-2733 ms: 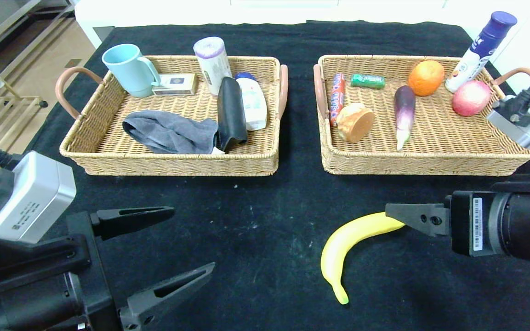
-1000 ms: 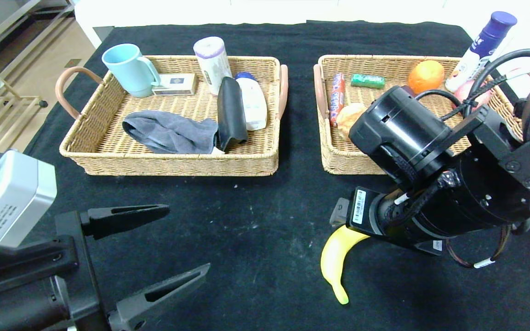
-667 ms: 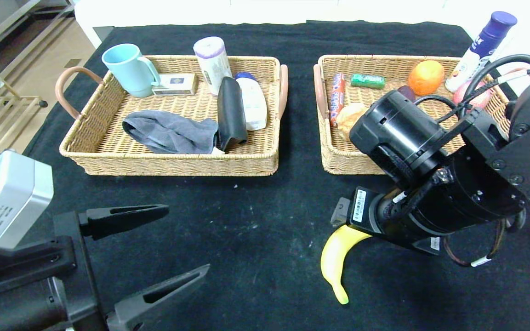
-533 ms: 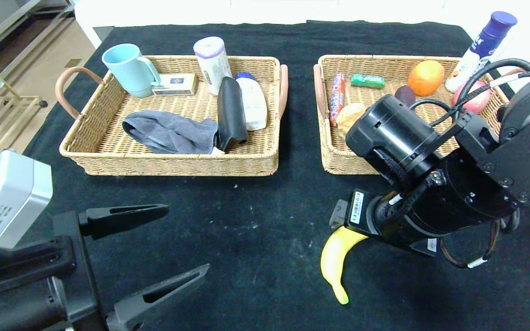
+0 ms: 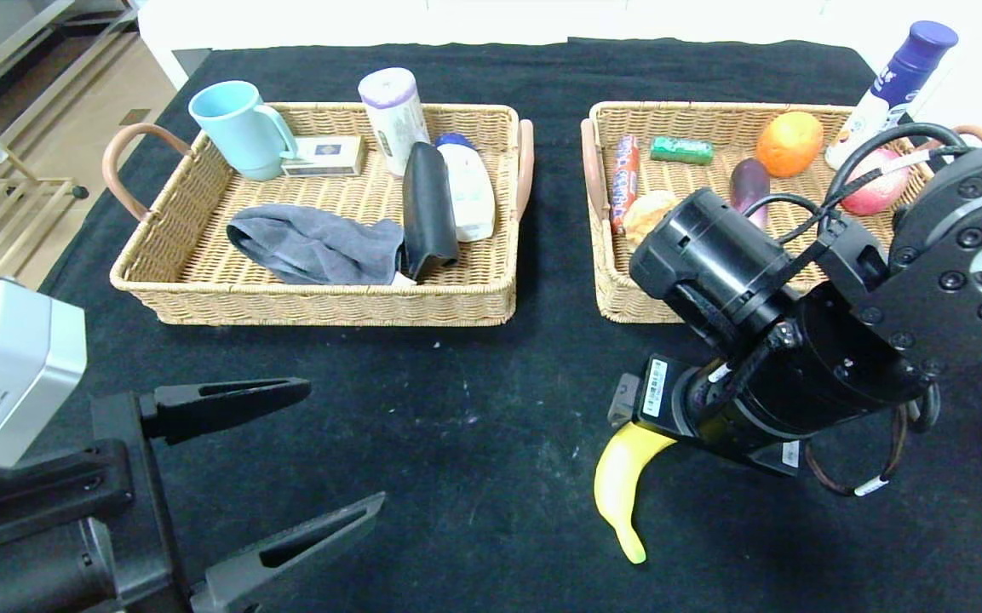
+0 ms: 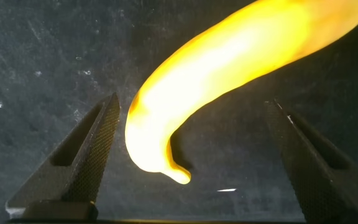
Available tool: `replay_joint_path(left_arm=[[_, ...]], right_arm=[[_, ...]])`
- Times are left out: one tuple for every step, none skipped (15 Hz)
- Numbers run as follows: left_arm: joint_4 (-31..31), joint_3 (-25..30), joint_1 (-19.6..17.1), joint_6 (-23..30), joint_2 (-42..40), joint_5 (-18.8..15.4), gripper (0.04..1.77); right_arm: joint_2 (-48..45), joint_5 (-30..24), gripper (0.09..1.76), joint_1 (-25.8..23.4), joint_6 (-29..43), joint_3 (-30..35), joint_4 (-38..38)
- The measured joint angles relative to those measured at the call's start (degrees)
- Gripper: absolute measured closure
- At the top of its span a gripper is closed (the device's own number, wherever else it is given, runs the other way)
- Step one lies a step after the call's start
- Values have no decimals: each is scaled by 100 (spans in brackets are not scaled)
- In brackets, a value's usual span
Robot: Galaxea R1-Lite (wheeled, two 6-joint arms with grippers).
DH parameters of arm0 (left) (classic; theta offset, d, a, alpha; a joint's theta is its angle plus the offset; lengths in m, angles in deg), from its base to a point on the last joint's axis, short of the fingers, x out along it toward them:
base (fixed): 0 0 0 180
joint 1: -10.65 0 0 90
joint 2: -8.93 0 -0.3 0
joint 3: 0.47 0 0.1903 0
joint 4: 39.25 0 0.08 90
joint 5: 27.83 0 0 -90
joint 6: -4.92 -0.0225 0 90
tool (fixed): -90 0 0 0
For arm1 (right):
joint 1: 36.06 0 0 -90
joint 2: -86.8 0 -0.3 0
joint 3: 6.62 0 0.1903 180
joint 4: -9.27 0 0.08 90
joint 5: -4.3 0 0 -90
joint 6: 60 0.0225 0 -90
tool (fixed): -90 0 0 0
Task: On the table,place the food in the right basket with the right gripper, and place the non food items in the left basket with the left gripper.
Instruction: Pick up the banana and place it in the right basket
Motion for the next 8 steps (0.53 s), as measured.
replay_joint_path(left_arm=[[-2,0,2,0,0,0,9],[0,0,5,0,-2,-1,9],[2,0,5,-4,-2,-1,9],[2,0,5,-6,-5,-1,9],[4,7,5,-11,-7,-1,9],[2,9,7,-15,-7,-1,9],[2,16,11,-17,-7,0,9],[2,16,11,-26,-7,-1,9]], right_arm=[[10,-2,14,-2,2,5,0],[27,-2,14,-7,12,5,2],[44,0,14,-7,28,7,-5],[52,1,14,-7,28,5,-2],[62,0,14,-7,30,2,-6],[74,0,14,-10,34,2,-9],[96,0,14,-10,34,2,-9],[116,1,14,-10,37,2,-9]])
